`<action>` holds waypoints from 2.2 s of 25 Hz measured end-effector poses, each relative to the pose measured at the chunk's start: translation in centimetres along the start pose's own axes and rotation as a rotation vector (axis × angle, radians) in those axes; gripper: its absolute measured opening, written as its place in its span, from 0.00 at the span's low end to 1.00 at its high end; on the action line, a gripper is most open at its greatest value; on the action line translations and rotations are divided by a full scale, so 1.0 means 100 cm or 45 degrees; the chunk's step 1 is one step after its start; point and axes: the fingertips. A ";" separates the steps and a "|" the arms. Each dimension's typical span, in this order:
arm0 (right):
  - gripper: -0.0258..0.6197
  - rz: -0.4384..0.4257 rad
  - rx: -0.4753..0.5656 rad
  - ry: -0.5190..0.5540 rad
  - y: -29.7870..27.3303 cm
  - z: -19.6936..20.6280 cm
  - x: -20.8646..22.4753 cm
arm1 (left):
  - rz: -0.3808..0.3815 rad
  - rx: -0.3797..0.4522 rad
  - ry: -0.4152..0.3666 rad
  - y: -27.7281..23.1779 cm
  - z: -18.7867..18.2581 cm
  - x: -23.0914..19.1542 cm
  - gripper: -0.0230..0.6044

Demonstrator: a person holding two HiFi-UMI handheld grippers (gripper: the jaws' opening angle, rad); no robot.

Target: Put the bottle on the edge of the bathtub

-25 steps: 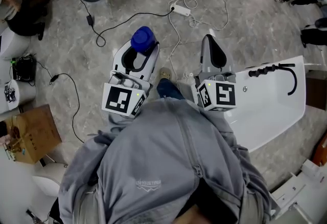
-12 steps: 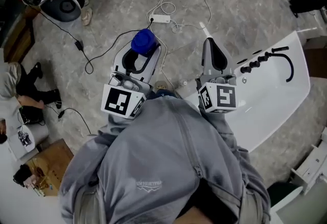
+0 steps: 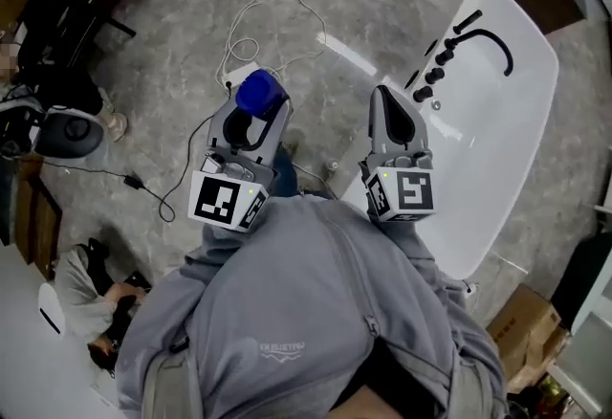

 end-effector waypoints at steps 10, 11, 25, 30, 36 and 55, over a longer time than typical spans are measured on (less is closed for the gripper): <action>0.04 0.345 0.054 0.011 -0.031 -0.018 0.030 | 0.477 0.017 -0.021 -0.100 -0.013 -0.008 0.28; 0.04 0.373 0.067 0.020 -0.034 -0.021 0.030 | 0.519 0.021 -0.025 -0.106 -0.015 -0.009 0.28; 0.04 0.893 -0.031 0.010 0.002 0.000 0.053 | 1.020 -0.059 0.013 -0.164 0.016 0.024 0.28; 0.04 1.030 -0.049 -0.011 0.037 0.007 0.069 | 1.180 -0.085 -0.002 -0.167 0.028 0.066 0.28; 0.04 1.110 -0.056 -0.042 0.062 0.023 0.095 | 1.320 -0.132 0.020 -0.178 0.047 0.114 0.28; 0.04 1.060 -0.059 -0.117 0.070 0.110 0.187 | 1.495 -0.163 -0.052 -0.244 0.151 0.211 0.28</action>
Point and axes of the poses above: the fingertips, and each gripper's own axes: y backward along the fingers, x to its right, z out of its underside, and after that the axes turned 5 degrees about z, right-handed
